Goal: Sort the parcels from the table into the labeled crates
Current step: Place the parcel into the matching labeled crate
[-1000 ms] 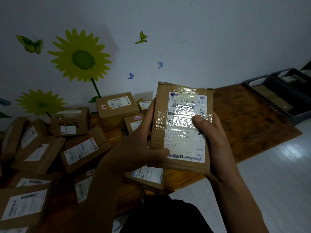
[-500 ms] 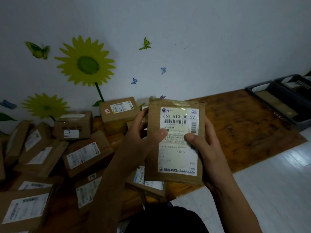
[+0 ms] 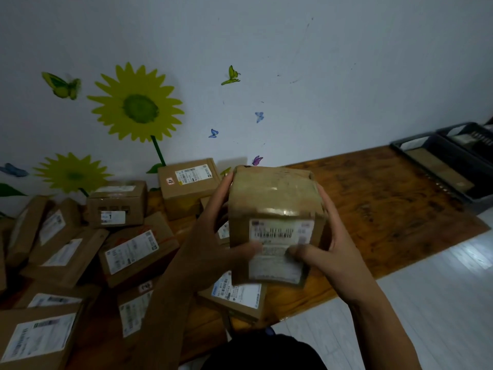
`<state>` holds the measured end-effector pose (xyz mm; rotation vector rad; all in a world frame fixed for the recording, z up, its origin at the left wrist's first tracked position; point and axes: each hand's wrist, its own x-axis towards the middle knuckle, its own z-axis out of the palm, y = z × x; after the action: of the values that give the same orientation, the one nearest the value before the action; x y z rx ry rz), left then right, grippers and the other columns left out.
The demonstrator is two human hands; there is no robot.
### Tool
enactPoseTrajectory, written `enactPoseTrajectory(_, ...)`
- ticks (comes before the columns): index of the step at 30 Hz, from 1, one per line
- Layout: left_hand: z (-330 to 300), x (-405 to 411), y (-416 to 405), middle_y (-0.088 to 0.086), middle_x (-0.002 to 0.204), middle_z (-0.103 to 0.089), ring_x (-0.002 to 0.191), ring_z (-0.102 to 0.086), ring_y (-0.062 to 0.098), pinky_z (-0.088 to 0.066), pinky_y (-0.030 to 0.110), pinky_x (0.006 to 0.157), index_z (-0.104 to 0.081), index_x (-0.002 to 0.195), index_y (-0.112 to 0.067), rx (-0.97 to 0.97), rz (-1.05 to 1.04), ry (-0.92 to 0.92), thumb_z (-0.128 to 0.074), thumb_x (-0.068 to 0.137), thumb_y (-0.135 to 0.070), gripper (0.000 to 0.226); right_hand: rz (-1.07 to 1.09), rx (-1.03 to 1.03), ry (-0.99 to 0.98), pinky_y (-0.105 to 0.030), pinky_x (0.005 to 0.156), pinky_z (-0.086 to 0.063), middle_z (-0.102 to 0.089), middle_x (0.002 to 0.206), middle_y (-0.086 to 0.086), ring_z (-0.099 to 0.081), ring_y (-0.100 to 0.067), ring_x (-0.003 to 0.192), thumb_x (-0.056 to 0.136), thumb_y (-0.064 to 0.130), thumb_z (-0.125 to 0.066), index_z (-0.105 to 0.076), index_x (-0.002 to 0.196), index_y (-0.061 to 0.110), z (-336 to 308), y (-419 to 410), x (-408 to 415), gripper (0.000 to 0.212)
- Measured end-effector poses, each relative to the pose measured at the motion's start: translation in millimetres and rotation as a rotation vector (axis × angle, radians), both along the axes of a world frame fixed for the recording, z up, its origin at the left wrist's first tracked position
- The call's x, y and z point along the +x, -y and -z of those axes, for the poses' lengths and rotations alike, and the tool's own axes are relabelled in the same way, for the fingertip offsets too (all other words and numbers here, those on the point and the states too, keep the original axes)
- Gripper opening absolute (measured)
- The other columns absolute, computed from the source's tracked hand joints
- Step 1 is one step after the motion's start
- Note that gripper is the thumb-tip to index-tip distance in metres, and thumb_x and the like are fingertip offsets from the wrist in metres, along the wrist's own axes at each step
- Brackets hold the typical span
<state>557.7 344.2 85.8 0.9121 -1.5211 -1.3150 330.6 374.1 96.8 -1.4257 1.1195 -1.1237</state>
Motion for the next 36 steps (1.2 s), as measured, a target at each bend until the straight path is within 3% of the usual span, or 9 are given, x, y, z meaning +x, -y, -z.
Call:
enactPoseTrajectory(2,-2,-4,5,-0.004,0.132,-0.064,0.114,-0.067,0.018,-0.061,0.037,0.081,-0.033,0.152,-0.038,0.098,-0.081,0.032,-0.084,0.071,-0.039,0.095,0.075,0.103,0.048,-0.047,0.087,-0.06,-0.068,0.128,0.002,-0.068,-0.025,0.115,0.066,0.044,-0.081,-0.041,0.147,0.042,2,6,2,0.09)
enactPoseTrajectory(6,-7,-14,20,-0.009,0.099,-0.076,0.087,-0.074,0.011,-0.059,0.028,0.07,-0.058,0.125,-0.029,0.341,-0.156,0.078,-0.058,0.096,-0.038,0.03,0.13,0.276,0.038,-0.046,0.082,-0.061,-0.076,0.112,-0.002,-0.075,-0.026,0.098,0.079,0.054,-0.075,-0.053,0.137,0.024,5,22,9,0.069)
enactPoseTrajectory(10,-4,-14,36,-0.002,0.098,-0.077,0.101,-0.07,0.027,-0.053,0.049,0.094,-0.075,0.097,-0.038,0.524,-0.1,0.113,-0.044,0.099,-0.055,0.035,0.103,0.412,-0.001,-0.052,0.096,-0.055,-0.076,0.112,-0.002,-0.074,-0.025,0.103,0.098,0.059,-0.048,-0.065,0.124,0.024,9,41,10,0.047)
enactPoseTrajectory(15,3,-15,45,-0.003,0.095,-0.078,0.106,-0.067,0.029,-0.051,0.05,0.098,-0.077,0.074,-0.05,0.596,-0.106,0.166,-0.04,0.095,-0.068,0.046,0.097,0.513,-0.062,-0.049,0.09,-0.056,-0.079,0.103,-0.003,-0.074,-0.028,0.099,0.101,0.064,-0.035,-0.07,0.112,0.031,14,52,15,0.049)
enactPoseTrajectory(22,21,-13,39,0.002,0.119,-0.069,0.107,-0.067,0.024,-0.054,0.048,0.09,-0.062,0.119,-0.039,0.466,-0.187,0.112,-0.049,0.076,-0.086,0.065,0.052,0.55,0.221,-0.04,0.087,-0.06,-0.076,0.114,-0.009,-0.074,-0.026,0.101,0.103,0.045,-0.043,-0.064,0.125,0.019,23,46,3,0.04)
enactPoseTrajectory(25,23,-15,32,0.007,0.121,-0.063,0.098,-0.066,0.021,-0.056,0.028,0.066,-0.057,0.124,-0.032,0.31,-0.251,0.05,-0.052,0.094,-0.058,0.04,0.091,0.642,0.591,-0.031,0.066,-0.062,-0.075,0.108,-0.015,-0.076,-0.026,0.085,0.098,0.039,-0.05,-0.064,0.123,0.009,32,42,-3,0.041)
enactPoseTrajectory(29,22,-20,25,0.002,0.112,-0.063,0.09,-0.067,0.01,-0.053,0.021,0.065,-0.056,0.128,-0.03,0.236,-0.29,-0.01,-0.051,0.102,-0.032,0.026,0.17,0.702,0.78,-0.03,0.06,-0.061,-0.075,0.096,-0.012,-0.075,-0.024,0.076,0.086,0.037,-0.057,-0.068,0.112,0.007,44,40,-2,0.041)
enactPoseTrajectory(31,24,-21,22,0.0,0.099,-0.064,0.076,-0.067,0.003,-0.05,0.016,0.059,-0.056,0.128,-0.025,0.239,-0.236,-0.047,-0.053,0.1,-0.039,0.032,0.159,0.653,0.75,-0.032,0.063,-0.062,-0.075,0.1,-0.014,-0.075,-0.025,0.079,0.086,0.038,-0.057,-0.066,0.115,0.007,45,39,-2,0.044)
enactPoseTrajectory(36,30,-23,20,-0.001,0.118,-0.071,0.099,-0.072,0.014,-0.059,0.026,0.072,-0.056,0.129,-0.028,0.363,-0.117,-0.056,-0.058,0.084,-0.054,0.052,0.204,0.327,0.292,-0.045,0.086,-0.06,-0.07,0.126,-0.009,-0.072,-0.029,0.106,0.084,0.047,-0.071,-0.055,0.137,0.027,36,38,5,0.059)
